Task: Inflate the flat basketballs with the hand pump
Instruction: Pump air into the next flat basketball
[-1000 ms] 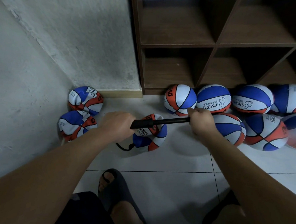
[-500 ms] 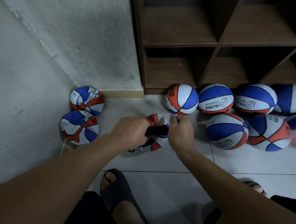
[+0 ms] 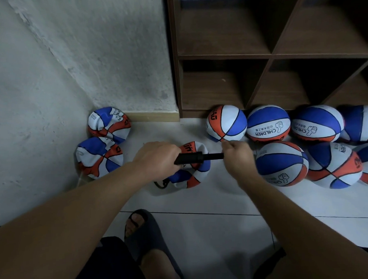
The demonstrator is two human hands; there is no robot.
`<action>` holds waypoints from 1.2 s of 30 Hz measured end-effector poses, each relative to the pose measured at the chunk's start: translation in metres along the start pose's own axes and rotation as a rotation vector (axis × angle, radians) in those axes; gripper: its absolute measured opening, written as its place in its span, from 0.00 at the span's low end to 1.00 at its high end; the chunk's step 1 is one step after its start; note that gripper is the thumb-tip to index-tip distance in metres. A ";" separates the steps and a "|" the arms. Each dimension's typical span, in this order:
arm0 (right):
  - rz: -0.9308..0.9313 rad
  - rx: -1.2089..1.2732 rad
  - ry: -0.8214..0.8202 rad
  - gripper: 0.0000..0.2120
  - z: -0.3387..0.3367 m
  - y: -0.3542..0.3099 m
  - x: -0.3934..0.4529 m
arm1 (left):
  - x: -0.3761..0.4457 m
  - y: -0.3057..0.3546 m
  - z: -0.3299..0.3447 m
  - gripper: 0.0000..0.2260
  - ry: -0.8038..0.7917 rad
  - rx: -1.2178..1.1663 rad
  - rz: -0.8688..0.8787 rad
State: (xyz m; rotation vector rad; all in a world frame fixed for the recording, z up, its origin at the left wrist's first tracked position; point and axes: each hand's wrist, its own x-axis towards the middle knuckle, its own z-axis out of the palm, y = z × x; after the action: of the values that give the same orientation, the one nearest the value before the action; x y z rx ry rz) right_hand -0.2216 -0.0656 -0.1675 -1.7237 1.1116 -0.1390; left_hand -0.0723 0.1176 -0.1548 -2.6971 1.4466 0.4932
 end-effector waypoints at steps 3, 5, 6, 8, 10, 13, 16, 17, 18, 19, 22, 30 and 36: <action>0.126 0.056 0.040 0.15 -0.029 0.007 0.018 | -0.001 -0.013 0.001 0.14 -0.001 0.027 -0.043; 0.142 0.078 0.042 0.14 -0.031 0.009 0.021 | -0.002 -0.012 0.000 0.15 0.015 0.041 -0.036; 0.146 0.091 0.043 0.14 -0.026 0.009 0.020 | -0.002 -0.008 -0.001 0.16 0.016 0.048 -0.029; 0.112 0.087 0.037 0.14 -0.009 0.006 0.010 | -0.003 0.000 -0.002 0.15 0.004 0.044 -0.033; 0.036 0.051 0.033 0.15 0.005 0.001 -0.003 | -0.003 0.005 0.000 0.13 -0.007 0.004 -0.046; -0.078 0.020 0.027 0.18 0.015 -0.012 -0.018 | -0.003 0.009 0.004 0.10 -0.035 -0.088 -0.046; -0.120 -0.001 -0.005 0.19 0.021 -0.021 -0.027 | -0.004 0.015 0.002 0.08 -0.040 -0.146 -0.022; -0.122 0.004 -0.014 0.19 0.023 -0.021 -0.027 | -0.004 0.016 0.000 0.08 -0.035 -0.142 -0.014; -0.120 0.016 -0.024 0.19 0.026 -0.021 -0.028 | -0.004 0.016 -0.002 0.09 -0.032 -0.130 -0.005; -0.116 0.028 -0.035 0.19 0.027 -0.019 -0.027 | -0.004 0.016 -0.003 0.10 -0.033 -0.118 0.003; -0.087 0.038 -0.055 0.19 0.030 -0.016 -0.026 | -0.003 0.015 -0.003 0.11 -0.051 -0.097 0.009; -0.072 -0.008 -0.117 0.19 0.018 -0.015 -0.022 | -0.003 0.015 -0.004 0.09 -0.052 -0.082 0.014; 0.122 0.071 0.026 0.15 -0.032 -0.008 0.017 | -0.002 -0.011 -0.006 0.11 -0.041 -0.044 -0.086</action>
State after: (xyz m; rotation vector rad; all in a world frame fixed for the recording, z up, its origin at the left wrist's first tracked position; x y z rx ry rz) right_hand -0.2253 -0.0999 -0.1535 -1.5910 1.2140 -0.1237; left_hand -0.0632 0.1245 -0.1495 -2.7512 1.3194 0.5778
